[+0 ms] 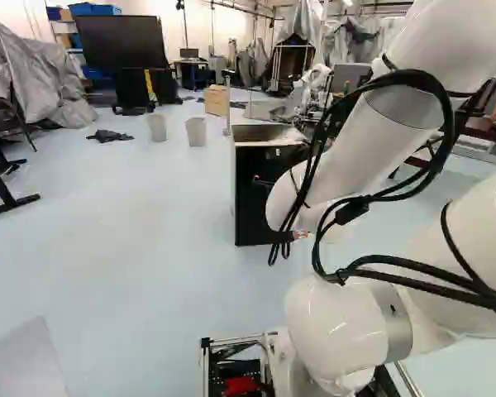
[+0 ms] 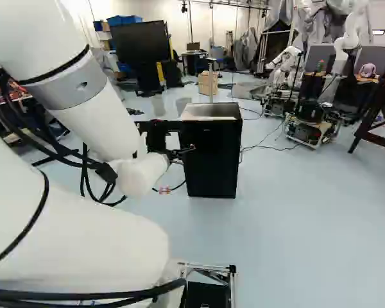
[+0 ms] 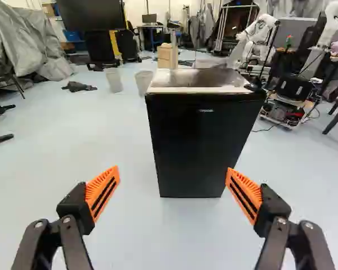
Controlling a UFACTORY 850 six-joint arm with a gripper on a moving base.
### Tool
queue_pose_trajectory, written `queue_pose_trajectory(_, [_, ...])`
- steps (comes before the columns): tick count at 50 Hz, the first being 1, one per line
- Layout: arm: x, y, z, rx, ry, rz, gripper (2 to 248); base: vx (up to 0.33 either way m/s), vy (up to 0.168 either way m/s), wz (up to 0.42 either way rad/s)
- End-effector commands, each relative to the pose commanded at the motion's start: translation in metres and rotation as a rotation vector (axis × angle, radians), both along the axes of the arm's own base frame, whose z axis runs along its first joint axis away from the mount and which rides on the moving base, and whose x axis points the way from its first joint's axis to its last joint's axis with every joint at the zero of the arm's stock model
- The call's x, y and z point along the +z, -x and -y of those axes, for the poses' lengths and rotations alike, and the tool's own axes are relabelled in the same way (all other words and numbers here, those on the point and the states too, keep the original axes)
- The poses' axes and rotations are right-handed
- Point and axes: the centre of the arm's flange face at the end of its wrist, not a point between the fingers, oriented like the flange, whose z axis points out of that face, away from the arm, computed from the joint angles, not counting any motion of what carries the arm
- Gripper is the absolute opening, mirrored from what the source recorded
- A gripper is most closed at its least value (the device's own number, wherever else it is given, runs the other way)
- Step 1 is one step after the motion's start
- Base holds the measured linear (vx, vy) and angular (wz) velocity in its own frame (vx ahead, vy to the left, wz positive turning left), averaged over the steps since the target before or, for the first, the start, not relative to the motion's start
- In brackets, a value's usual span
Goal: Grab a drink from the fridge
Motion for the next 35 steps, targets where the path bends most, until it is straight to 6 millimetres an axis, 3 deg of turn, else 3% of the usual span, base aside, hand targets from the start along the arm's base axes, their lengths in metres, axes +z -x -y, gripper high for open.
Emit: queue_pose_trajectory(35, [0.0, 0.0, 0.0, 0.0, 0.0, 0.0, 247, 0.027, 0.008, -0.008])
